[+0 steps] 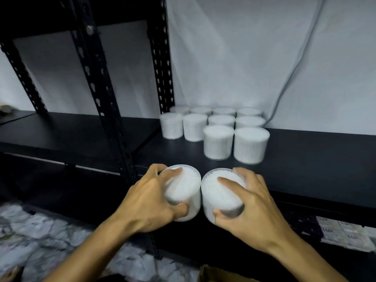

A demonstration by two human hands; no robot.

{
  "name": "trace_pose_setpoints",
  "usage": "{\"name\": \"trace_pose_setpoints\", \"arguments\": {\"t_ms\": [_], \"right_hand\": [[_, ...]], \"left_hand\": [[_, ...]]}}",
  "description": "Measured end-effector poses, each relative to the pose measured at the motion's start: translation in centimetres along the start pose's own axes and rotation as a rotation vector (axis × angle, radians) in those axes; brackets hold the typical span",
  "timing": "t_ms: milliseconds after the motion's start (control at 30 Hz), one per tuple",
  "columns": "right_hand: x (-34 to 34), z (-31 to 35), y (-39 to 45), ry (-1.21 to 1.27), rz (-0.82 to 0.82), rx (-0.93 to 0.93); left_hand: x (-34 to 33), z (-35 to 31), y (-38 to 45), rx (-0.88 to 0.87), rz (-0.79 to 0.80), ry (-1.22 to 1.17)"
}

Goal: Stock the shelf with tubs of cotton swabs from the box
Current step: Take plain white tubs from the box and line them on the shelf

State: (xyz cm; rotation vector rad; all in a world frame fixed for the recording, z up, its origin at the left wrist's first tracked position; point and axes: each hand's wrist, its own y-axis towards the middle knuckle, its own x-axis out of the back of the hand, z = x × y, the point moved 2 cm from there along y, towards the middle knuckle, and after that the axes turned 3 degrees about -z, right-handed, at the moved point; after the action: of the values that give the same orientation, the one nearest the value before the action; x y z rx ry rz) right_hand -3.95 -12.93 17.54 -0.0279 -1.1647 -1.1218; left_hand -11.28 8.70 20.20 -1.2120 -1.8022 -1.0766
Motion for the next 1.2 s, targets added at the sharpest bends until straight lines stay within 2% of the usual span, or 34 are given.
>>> {"name": "trace_pose_setpoints", "arguments": {"t_ms": [133, 233, 500, 667, 867, 1067, 1200], "right_hand": [[1.4, 1.8, 2.4, 0.037, -0.029, 0.018], [1.5, 2.8, 4.9, 0.041, 0.011, 0.004], [-2.8, 3.4, 10.6, 0.012, 0.099, -0.075], [-4.9, 3.0, 11.5, 0.032, 0.027, -0.105], [-5.7, 2.5, 11.2, -0.012, -0.049, -0.053], [-5.4, 2.5, 10.9, -0.16, -0.065, -0.028], [-5.2, 2.5, 9.5, -0.253, -0.171, -0.041]], "left_hand": [[3.3, -0.1, 1.0, -0.008, -0.052, 0.008], [4.8, 0.3, 2.6, 0.003, -0.062, 0.006], [5.1, 3.2, 7.6, 0.136, -0.069, 0.005], [3.9, 4.0, 8.8, 0.2, -0.095, -0.003], [3.0, 4.4, 9.4, 0.241, -0.116, -0.013], [2.9, 4.7, 8.8, 0.231, -0.11, 0.045], [2.8, 4.4, 7.0, 0.235, -0.22, 0.161]]}}
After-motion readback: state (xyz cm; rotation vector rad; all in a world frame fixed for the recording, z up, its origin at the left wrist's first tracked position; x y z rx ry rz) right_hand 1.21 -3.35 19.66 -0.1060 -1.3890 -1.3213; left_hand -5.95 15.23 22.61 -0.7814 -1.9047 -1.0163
